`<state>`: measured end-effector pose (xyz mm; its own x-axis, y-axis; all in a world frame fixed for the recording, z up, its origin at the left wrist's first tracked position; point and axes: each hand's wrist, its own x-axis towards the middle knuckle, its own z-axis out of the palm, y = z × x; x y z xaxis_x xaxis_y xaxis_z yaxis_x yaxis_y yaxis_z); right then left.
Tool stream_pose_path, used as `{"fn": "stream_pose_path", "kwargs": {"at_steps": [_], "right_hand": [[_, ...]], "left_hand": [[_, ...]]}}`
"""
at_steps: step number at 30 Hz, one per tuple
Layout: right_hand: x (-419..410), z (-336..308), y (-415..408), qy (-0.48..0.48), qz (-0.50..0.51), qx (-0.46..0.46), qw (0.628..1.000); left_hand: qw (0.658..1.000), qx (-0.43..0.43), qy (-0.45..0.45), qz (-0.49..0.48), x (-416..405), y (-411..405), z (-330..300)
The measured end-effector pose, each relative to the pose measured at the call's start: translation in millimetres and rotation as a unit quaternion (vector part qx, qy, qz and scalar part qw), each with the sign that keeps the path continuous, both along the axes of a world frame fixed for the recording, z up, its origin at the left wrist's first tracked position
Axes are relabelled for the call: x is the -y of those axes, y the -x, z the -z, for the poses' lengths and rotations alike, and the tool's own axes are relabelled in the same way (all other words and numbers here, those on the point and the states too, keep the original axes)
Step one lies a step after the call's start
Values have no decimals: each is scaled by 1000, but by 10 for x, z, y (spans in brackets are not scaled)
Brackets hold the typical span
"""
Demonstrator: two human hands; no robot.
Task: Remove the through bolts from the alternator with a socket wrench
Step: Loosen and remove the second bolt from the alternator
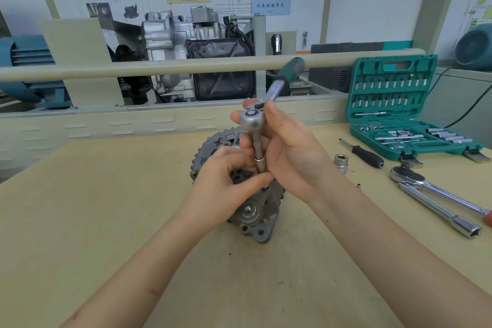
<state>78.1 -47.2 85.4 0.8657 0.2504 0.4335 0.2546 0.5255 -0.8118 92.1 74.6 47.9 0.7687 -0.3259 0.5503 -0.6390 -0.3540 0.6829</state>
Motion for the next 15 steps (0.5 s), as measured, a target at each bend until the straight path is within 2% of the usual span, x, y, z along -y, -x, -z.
{"fn": "stream_pose_path", "kwargs": {"at_steps": [4,10,12,15], "right_hand": [[4,-15,25,12,-12,4,1000],[13,1,6,-30,-1,1,1000],[7,12,2,-34,-12,3,999],[4,2,-5,9,-6,-1,1000]], "left_hand": [[1000,10,7,-4,-3,-4,17],[998,42,10,-46,35,40,12],[999,37,10,-39,36,45,13],[1000,10,-3,-3,18,19,19]]}}
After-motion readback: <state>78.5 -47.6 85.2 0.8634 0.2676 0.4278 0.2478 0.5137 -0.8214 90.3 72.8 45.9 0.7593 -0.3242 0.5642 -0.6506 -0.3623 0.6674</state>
